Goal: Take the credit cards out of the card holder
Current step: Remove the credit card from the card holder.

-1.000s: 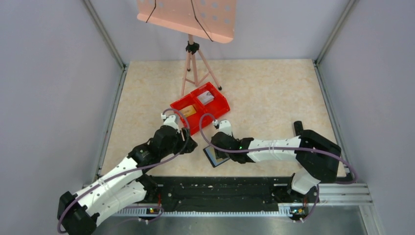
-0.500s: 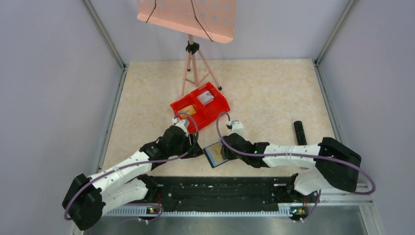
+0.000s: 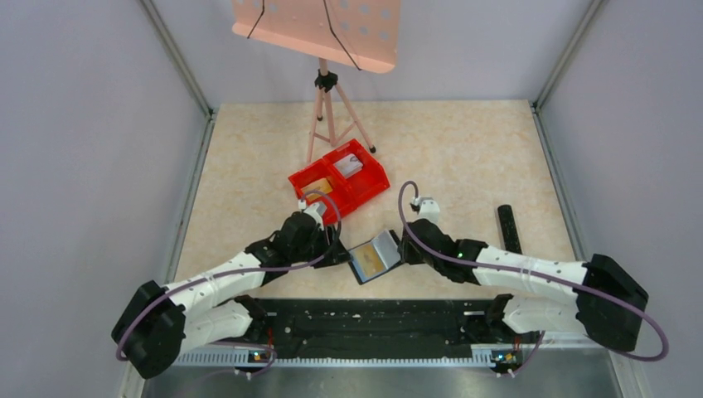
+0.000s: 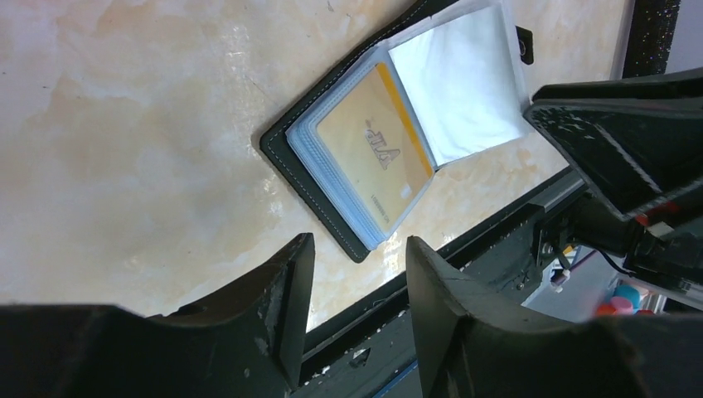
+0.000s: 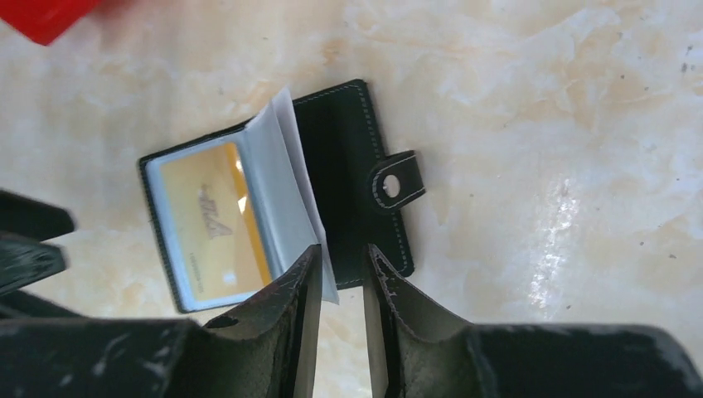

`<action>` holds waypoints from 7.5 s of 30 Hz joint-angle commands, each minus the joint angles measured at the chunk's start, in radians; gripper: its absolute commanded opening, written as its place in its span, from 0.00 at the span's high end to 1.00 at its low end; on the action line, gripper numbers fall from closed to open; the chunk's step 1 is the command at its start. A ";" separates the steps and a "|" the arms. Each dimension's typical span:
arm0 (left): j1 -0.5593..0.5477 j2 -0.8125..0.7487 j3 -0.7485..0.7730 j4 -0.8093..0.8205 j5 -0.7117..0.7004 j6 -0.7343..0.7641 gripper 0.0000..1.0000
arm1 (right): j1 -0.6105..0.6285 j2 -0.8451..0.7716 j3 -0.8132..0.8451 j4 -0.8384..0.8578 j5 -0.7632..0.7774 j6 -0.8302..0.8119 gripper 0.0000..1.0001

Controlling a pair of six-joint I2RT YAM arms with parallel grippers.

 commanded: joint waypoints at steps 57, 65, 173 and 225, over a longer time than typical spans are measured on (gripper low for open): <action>-0.003 -0.311 -0.057 -0.201 -0.459 -0.093 0.54 | 0.191 0.454 0.354 -0.001 0.056 -0.076 0.40; -0.003 -0.235 -0.058 -0.116 -0.340 -0.051 0.54 | 0.191 0.385 0.294 0.071 0.018 -0.031 0.44; -0.012 0.143 -0.047 0.228 -0.008 -0.060 0.68 | -0.030 0.269 0.171 0.149 -0.221 -0.138 0.85; -0.011 0.299 -0.031 0.257 -0.018 -0.046 0.95 | -0.308 0.456 -0.107 0.826 -0.920 -0.017 1.00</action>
